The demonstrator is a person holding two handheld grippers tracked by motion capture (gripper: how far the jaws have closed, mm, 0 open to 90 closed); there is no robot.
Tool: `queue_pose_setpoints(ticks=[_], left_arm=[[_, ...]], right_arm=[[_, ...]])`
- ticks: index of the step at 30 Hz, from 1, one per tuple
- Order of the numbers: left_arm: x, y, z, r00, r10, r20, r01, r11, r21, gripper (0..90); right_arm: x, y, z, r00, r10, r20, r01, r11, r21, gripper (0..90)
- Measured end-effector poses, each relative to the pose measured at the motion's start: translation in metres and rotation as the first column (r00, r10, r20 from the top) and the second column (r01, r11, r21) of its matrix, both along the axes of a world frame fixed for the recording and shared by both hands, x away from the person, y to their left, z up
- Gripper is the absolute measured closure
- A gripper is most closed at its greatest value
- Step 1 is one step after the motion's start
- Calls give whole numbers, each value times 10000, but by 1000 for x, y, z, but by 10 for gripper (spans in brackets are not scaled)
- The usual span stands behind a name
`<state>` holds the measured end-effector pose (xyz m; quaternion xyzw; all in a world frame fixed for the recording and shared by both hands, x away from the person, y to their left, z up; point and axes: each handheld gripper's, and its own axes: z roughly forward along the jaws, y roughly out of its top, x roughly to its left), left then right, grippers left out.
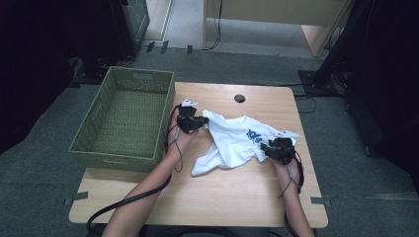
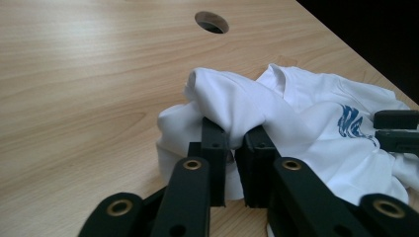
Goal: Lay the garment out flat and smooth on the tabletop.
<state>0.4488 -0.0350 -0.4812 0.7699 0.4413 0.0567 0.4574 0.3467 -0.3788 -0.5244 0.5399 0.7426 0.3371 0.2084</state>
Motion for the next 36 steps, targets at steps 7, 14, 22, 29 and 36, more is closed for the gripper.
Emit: queue_pose_setpoints(ticks=[7, 14, 22, 29, 36], left_arm=[[10, -6, -22, 9992, 299, -280, -299, 9996, 2, 666], [6, 7, -21, 9980, 392, -486, -408, 9986, -325, 547], [-3, 19, -26, 9992, 349, -176, -349, 9994, 2, 475], [-1, 16, -44, 9987, 466, -228, -459, 9985, 293, 516], [5, 6, -48, 9995, 212, 236, -229, 9969, 747, 667]], right_arm=[[-1, 1, 3, 9998, 66, 213, -69, 9999, 142, 592], [-4, -3, 6, 9994, 41, 336, -50, 9996, 262, 592], [-6, -7, 8, 9991, -147, 399, 132, 9992, 372, 592], [-6, -10, 8, 9990, -255, 378, 238, 9987, 443, 592], [1, -9, 6, 9987, -312, 402, 293, 9985, 468, 588]])
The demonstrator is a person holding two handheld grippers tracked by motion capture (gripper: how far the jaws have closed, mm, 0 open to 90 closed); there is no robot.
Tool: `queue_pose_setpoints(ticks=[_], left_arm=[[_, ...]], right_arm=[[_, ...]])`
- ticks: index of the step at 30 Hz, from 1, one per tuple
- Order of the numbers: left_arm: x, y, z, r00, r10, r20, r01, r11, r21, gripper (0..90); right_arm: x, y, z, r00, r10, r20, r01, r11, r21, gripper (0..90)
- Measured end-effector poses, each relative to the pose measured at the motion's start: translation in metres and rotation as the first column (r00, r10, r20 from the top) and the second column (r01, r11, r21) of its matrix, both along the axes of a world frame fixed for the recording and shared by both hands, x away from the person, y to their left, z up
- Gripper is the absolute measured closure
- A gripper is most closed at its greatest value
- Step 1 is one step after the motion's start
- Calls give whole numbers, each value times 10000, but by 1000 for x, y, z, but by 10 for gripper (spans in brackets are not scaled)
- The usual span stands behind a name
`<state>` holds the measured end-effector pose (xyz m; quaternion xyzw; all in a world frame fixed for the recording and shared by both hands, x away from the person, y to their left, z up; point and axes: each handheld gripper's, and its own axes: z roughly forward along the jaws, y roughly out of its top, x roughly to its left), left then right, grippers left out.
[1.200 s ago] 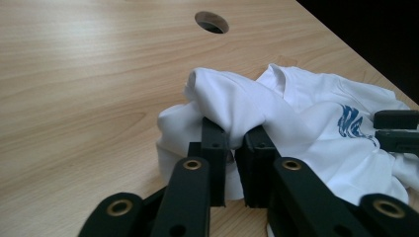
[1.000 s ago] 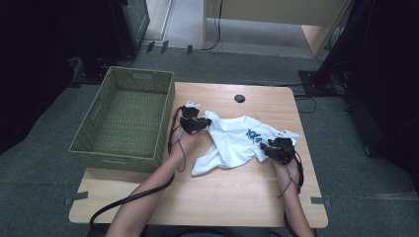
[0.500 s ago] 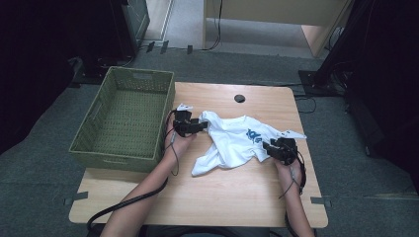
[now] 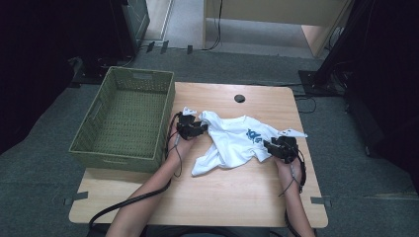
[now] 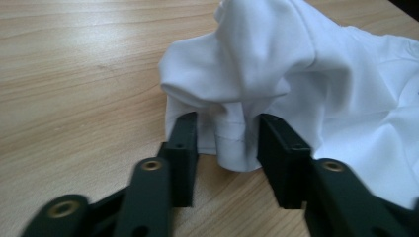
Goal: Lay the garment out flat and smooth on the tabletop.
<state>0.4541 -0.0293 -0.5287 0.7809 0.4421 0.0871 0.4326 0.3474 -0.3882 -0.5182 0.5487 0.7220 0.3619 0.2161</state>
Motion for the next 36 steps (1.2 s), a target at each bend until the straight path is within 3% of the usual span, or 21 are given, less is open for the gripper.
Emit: queue_pose_setpoints(ticks=[4, 7, 11, 15, 20, 24, 27, 29, 36], left_arm=[[4, 1, 4, 9998, 26, -219, -21, 9998, 193, 866], [8, 8, 10, 9986, 379, -361, -377, 9993, 59, 876], [11, 16, 18, 9966, 779, -284, -774, 9969, 151, 878], [11, 16, 24, 9962, 853, -177, -848, 9960, 293, 877], [14, 16, 24, 9938, 1103, -139, -1095, 9928, 485, 876], [14, 16, 23, 9945, 1017, -270, -1001, 9935, 549, 874], [11, 16, 25, 9943, 1030, -284, -1019, 9941, 360, 863], [10, 16, 27, 9937, 1107, -191, -1104, 9938, 131, 778], [2, 13, 41, 9968, 796, 96, -791, 9961, -380, 726]], right_arm=[[4, -2, -4, 9998, -23, -205, 22, 10000, -81, 589], [4, -5, -8, 9996, -27, -280, 24, 10000, -87, 593], [4, -11, -8, 9993, -109, -350, 106, 9999, -92, 606], [3, -17, -8, 9990, -269, -343, 261, 9993, -256, 614], [1, -24, -7, 9982, -455, -385, 438, 9981, -421, 614], [0, -29, -7, 9966, -718, -400, 697, 9962, -517, 608], [-1, -31, -6, 9947, -949, -403, 918, 9931, -726, 600], [-1, -30, -6, 9945, -958, -419, 929, 9934, -669, 598], [-5, -21, 2, 9981, -576, -205, 568, 9977, -358, 602]])
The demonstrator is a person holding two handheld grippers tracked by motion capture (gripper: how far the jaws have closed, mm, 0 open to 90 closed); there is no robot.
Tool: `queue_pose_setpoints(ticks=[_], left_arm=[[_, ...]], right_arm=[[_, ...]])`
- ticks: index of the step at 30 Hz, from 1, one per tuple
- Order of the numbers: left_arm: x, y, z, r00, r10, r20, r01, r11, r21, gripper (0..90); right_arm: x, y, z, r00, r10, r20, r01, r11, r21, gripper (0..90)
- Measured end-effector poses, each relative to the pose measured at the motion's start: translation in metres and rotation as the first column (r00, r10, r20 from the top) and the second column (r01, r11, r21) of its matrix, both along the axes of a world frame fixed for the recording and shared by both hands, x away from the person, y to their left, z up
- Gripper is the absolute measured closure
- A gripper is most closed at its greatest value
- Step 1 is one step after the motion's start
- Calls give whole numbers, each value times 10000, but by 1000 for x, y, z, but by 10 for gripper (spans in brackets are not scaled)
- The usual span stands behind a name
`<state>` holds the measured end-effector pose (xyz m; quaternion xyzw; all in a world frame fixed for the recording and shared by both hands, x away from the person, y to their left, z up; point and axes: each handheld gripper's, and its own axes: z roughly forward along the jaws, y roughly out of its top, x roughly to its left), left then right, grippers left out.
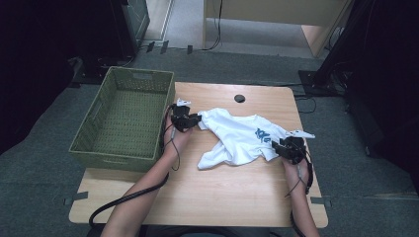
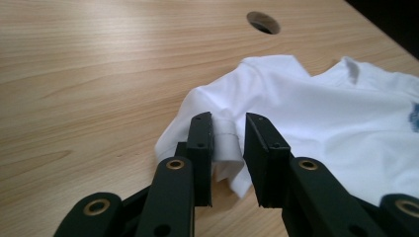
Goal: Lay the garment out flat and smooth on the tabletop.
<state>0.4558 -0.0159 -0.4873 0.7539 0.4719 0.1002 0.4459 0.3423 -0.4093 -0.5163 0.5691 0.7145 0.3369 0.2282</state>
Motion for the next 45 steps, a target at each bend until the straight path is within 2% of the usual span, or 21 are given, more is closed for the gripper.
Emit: queue_pose_setpoints(ticks=[3, 6, 9, 12, 15, 19, 25, 28, 33, 35, 39, 43, 45], left_arm=[[-3, -1, 2, 9999, -151, -58, 150, 9997, -185, 681], [-5, -2, -1, 9991, -330, -248, 325, 9993, -190, 657], [-6, -5, -9, 9973, -546, -489, 543, 9985, -78, 671], [-7, -9, -16, 9953, -717, -645, 719, 9974, 21, 752], [-7, -14, -22, 9947, -845, -583, 850, 9964, 53, 746], [-4, -17, -30, 9935, -892, -712, 893, 9960, -15, 737], [-1, -15, -39, 9936, -788, -811, 773, 9968, -206, 731], [0, -13, -39, 9950, -668, -742, 663, 9978, -92, 711], [5, -6, -38, 9964, -339, -779, 333, 9994, -92, 690], [6, -4, -38, 9972, -176, -731, 184, 9998, 100, 686], [10, 2, -37, 9975, 109, -697, -94, 9997, 221, 683], [10, 2, -37, 9973, 143, -722, -136, 9999, 101, 665], [9, 2, -37, 9977, 137, -664, -126, 9998, 159, 648]], right_arm=[[-1, 6, 4, 9999, 129, 37, -129, 9999, 108, 602], [-2, 11, 6, 9996, 289, 73, -291, 9993, 216, 607], [-3, 17, 6, 9990, 445, 40, -446, 9987, 258, 614], [-3, 22, 6, 9984, 570, 24, -571, 9979, 302, 619], [-4, 27, 6, 9973, 730, 67, -732, 9968, 336, 621], [-5, 34, 7, 9956, 933, 91, -936, 9951, 321, 622], [-3, 45, 5, 9917, 1281, 96, -1284, 9908, 430, 618], [0, 45, -1, 9906, 1369, -59, -1366, 9897, 419, 617], [1, 39, -7, 9921, 1222, -268, -1211, 9918, 402, 615], [1, 34, -9, 9933, 1121, -268, -1104, 9923, 567, 614], [0, 27, -9, 9958, 873, -275, -859, 9952, 470, 613], [-1, 25, -9, 9973, 704, -225, -692, 9962, 523, 609], [-1, 27, -9, 9967, 793, -165, -783, 9956, 521, 609]])
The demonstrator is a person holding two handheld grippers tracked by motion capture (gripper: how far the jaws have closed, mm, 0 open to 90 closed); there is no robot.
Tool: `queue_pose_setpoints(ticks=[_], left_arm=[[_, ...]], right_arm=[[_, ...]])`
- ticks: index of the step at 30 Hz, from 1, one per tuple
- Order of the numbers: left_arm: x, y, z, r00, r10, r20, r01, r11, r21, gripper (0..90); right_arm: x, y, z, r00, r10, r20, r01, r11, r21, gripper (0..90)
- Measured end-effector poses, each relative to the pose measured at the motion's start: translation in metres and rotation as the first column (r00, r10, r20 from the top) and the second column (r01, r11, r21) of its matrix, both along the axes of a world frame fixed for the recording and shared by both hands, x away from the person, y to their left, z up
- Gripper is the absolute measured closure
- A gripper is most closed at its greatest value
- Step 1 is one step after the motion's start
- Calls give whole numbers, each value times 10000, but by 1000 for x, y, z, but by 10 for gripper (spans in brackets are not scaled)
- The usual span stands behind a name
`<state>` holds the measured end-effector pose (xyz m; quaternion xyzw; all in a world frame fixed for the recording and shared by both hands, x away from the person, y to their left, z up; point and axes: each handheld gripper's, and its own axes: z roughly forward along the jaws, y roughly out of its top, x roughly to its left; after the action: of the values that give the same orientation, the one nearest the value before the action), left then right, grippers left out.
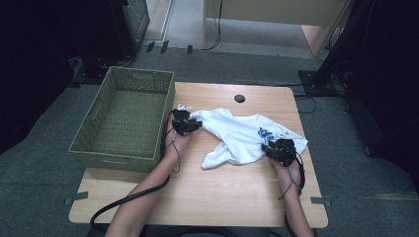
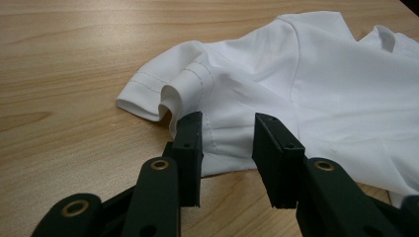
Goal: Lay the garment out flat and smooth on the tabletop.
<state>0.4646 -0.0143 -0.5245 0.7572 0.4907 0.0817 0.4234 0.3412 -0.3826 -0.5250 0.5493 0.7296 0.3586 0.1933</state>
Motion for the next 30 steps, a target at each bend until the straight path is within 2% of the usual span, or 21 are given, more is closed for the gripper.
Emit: queue_pose_setpoints(ticks=[3, 5, 8, 9, 15, 18, 25, 27, 30], left_arm=[[-5, -1, 4, 9999, -52, -108, 47, 9989, -467, 641], [-12, -5, 8, 9994, -342, 8, 342, 9977, -589, 635], [-25, -12, 12, 9954, -935, 182, 943, 9944, -485, 616], [-28, -13, 12, 9943, -1057, 156, 1065, 9925, -594, 611], [-39, -14, 11, 9894, -1449, 43, 1448, 9866, -757, 599], [-45, -16, 11, 9864, -1634, 169, 1643, 9832, -793, 603], [-56, -24, 9, 9755, -2197, 91, 2195, 9700, -1044, 622], [-59, -27, 7, 9705, -2409, 126, 2408, 9645, -1087, 631], [-62, -32, 2, 9674, -2531, 35, 2517, 9608, -1163, 635]], right_arm=[[-2, 1, 3, 9999, 40, 102, -41, 9999, 158, 606], [-5, 2, 6, 9997, 127, 207, -133, 9995, 279, 605], [-10, 3, 11, 9994, 167, 312, -175, 9995, 277, 602], [-11, 3, 11, 9992, 203, 341, -212, 9994, 255, 600], [-16, 5, 12, 9992, 279, 286, -284, 9994, 177, 593], [-19, 5, 12, 9991, 298, 312, -302, 9994, 147, 589], [-19, 8, 9, 9991, 335, 277, -336, 9994, 55, 585], [-18, 9, 9, 9991, 329, 258, -331, 9994, 63, 585], [-17, 10, 9, 9989, 349, 297, -351, 9994, 66, 584]])
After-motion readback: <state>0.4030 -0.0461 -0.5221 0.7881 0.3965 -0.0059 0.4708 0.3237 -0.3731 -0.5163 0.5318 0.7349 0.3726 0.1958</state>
